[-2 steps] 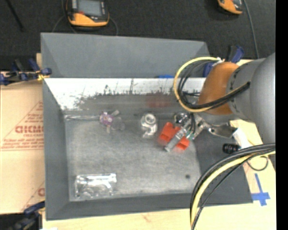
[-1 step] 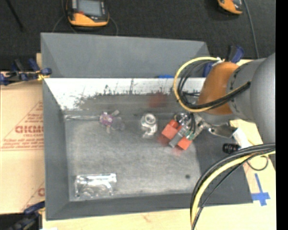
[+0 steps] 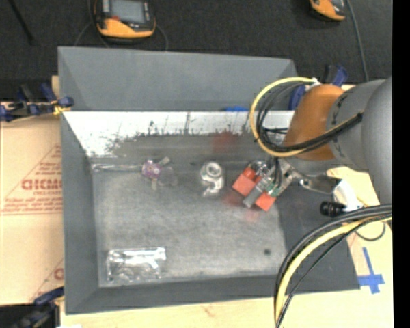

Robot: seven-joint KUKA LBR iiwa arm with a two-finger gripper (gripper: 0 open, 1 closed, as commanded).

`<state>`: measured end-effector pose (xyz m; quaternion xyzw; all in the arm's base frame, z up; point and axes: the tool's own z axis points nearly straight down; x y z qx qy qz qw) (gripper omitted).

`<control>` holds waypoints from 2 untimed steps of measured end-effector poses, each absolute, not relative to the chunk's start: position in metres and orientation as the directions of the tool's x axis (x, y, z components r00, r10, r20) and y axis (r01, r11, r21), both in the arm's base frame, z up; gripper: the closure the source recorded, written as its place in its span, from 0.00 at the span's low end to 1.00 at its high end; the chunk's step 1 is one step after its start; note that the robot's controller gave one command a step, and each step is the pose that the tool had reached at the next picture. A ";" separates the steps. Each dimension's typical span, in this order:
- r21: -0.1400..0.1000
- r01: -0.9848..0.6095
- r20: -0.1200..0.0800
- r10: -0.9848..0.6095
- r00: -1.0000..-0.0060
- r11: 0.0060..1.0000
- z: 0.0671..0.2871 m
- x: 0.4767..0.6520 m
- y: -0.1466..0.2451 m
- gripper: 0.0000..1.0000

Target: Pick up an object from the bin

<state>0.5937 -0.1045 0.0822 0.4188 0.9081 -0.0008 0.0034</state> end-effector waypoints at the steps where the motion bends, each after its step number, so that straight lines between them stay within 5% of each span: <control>1: 0.006 0.756 -0.008 0.756 -0.655 0.655 0.153 0.596 -0.106 1.00; 2: 0.002 0.752 -0.005 0.752 -0.659 0.659 0.160 0.597 -0.108 1.00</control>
Offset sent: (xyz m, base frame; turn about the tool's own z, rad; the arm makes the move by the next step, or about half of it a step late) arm 0.0001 0.0000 0.0656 0.0000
